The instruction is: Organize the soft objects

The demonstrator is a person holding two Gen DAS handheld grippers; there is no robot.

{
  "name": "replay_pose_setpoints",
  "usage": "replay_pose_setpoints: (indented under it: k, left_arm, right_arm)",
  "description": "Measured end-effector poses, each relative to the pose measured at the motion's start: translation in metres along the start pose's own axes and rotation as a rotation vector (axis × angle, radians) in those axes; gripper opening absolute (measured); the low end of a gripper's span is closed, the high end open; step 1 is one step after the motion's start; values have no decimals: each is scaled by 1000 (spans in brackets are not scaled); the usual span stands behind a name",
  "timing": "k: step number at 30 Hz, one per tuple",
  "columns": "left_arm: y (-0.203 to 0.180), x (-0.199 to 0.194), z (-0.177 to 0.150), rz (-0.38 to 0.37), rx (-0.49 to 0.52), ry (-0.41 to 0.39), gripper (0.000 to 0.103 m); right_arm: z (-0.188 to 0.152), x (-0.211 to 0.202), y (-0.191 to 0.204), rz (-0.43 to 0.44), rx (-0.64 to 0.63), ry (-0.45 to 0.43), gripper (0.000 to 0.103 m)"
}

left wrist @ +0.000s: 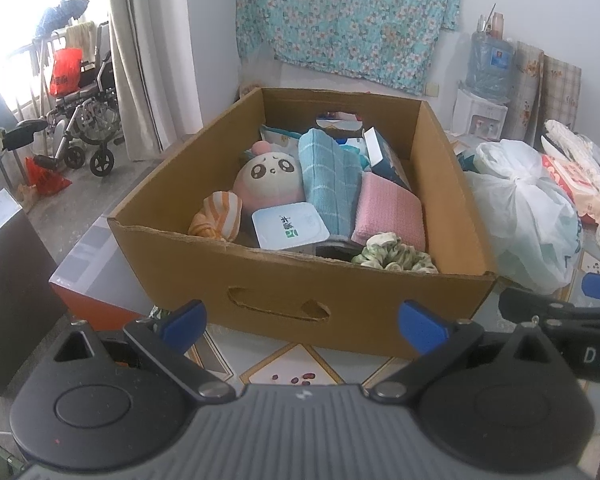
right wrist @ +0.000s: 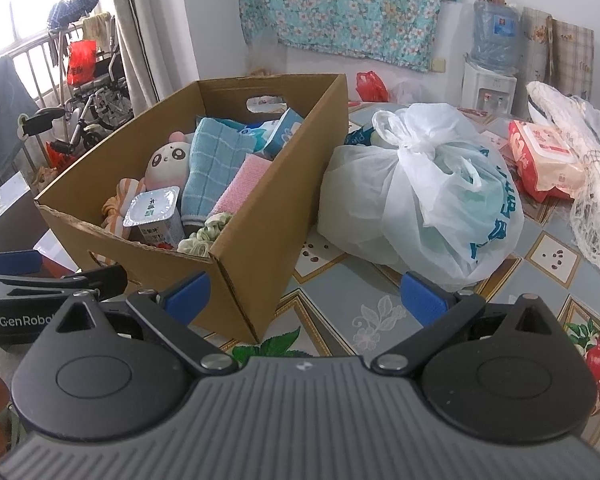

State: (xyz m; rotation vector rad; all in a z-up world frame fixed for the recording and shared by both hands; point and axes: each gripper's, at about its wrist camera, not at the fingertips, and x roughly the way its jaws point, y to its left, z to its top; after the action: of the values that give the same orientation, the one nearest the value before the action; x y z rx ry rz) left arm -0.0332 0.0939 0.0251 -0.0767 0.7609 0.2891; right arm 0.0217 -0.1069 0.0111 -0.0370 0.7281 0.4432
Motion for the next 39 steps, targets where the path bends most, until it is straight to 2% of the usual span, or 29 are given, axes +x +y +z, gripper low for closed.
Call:
replay_pose_setpoints:
  k: [39]
  left_arm:
    - [1, 1, -2, -5, -5, 16, 103]
  right_arm:
    - [-3, 6, -1, 5, 14, 18, 102]
